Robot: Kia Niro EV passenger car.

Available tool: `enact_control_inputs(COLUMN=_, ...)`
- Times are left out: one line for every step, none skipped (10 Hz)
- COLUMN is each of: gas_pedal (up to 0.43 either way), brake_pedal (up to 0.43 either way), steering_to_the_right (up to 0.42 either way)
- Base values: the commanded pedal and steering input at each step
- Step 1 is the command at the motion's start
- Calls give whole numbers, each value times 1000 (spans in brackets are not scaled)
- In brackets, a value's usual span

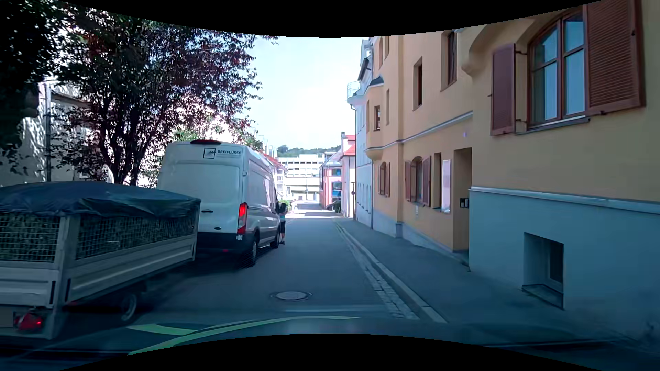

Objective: Follow the waypoints while adhering to traffic rules and regulations

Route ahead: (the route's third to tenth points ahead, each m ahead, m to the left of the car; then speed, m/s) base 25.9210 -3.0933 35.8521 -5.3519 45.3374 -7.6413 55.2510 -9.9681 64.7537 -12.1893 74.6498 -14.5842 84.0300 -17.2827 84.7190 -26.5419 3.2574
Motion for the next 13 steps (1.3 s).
enact_control_inputs(gas_pedal=0, brake_pedal=152, steering_to_the_right=-10)
enact_control_inputs(gas_pedal=0, brake_pedal=152, steering_to_the_right=-10)
enact_control_inputs(gas_pedal=0, brake_pedal=165, steering_to_the_right=-11)
enact_control_inputs(gas_pedal=0, brake_pedal=171, steering_to_the_right=-12)
enact_control_inputs(gas_pedal=0, brake_pedal=177, steering_to_the_right=-12)
enact_control_inputs(gas_pedal=0, brake_pedal=183, steering_to_the_right=-12)
enact_control_inputs(gas_pedal=0, brake_pedal=189, steering_to_the_right=-11)
enact_control_inputs(gas_pedal=0, brake_pedal=189, steering_to_the_right=-11)
enact_control_inputs(gas_pedal=0, brake_pedal=195, steering_to_the_right=-11)
enact_control_inputs(gas_pedal=0, brake_pedal=195, steering_to_the_right=-10)
enact_control_inputs(gas_pedal=0, brake_pedal=195, steering_to_the_right=-11)
enact_control_inputs(gas_pedal=0, brake_pedal=195, steering_to_the_right=-11)
enact_control_inputs(gas_pedal=0, brake_pedal=207, steering_to_the_right=-11)
